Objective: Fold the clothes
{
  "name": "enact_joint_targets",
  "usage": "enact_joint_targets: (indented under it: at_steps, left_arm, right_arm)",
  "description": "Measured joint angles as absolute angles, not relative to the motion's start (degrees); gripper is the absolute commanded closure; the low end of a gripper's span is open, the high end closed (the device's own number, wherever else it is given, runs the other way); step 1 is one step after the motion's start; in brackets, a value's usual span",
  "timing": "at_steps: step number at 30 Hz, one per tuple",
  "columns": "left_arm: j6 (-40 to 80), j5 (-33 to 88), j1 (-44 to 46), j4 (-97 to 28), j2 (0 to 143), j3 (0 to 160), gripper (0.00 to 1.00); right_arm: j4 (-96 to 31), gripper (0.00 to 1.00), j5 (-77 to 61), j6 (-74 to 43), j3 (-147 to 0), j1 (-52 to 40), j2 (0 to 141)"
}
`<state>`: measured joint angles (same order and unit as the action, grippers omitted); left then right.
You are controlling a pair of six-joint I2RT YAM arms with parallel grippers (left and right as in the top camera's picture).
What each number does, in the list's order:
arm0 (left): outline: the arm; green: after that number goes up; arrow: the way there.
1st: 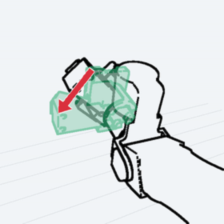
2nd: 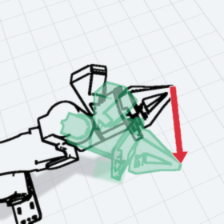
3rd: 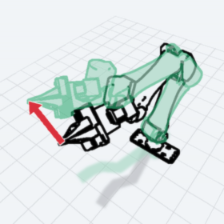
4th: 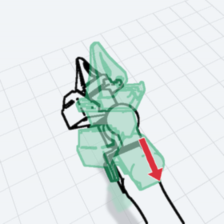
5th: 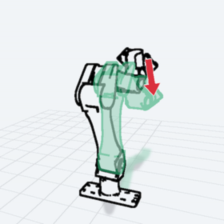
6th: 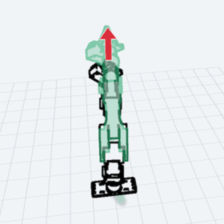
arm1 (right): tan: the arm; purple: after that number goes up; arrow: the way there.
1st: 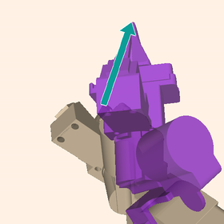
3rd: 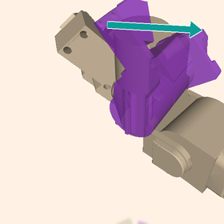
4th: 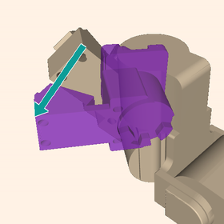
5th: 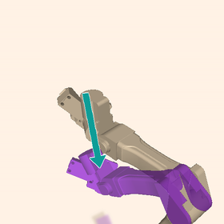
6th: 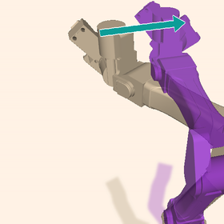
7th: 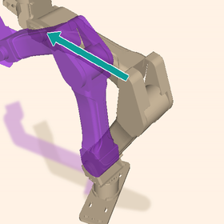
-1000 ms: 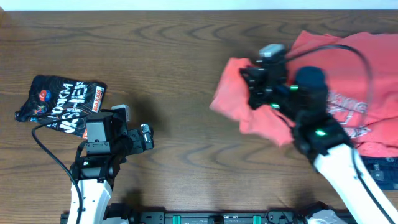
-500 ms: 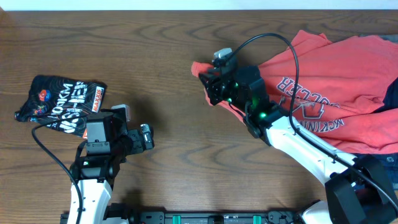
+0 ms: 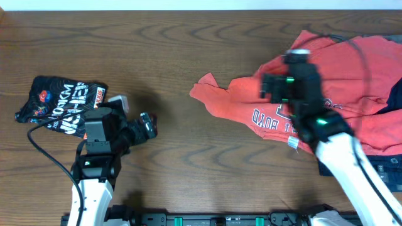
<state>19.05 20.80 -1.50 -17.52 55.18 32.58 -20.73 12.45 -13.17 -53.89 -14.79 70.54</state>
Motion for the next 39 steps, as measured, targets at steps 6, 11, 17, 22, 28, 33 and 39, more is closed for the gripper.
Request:
enact_joint_targets:
  at_steps: [6,11,17,22,28,33,39]
  left_arm:
    - [28.3,23.5,4.8,-6.1,64.3,32.6,0.02]
    - [34.6,24.4,12.4,7.5,75.4,32.6,0.02]
    - [41.9,24.7,21.0,28.8,90.3,32.9,0.02]
    - [45.9,24.9,25.5,36.8,99.7,33.2,0.02]
    - [48.2,25.2,29.1,39.7,106.6,38.4,0.02]
    - [48.4,25.1,30.2,39.8,108.8,41.2,0.14]
    - [49.5,22.8,30.1,38.7,110.5,41.8,0.94]
  right_arm:
    - [-30.9,0.01,14.9,-13.2,-53.9,-6.2,64.1]
    - [-35.6,0.01,15.2,-13.2,-53.9,-2.1,60.5]
    - [-39.7,0.01,15.2,-13.2,-53.9,-0.2,59.8]
    - [-40.5,0.01,15.3,-13.2,-53.9,-0.1,59.8]
    - [-40.6,0.01,15.3,-13.2,-53.9,-0.1,59.8]
    - [-41.2,0.01,15.2,-13.2,-53.9,-0.1,59.8]
    - [-42.0,0.02,15.2,-13.2,-53.9,-0.1,59.8]
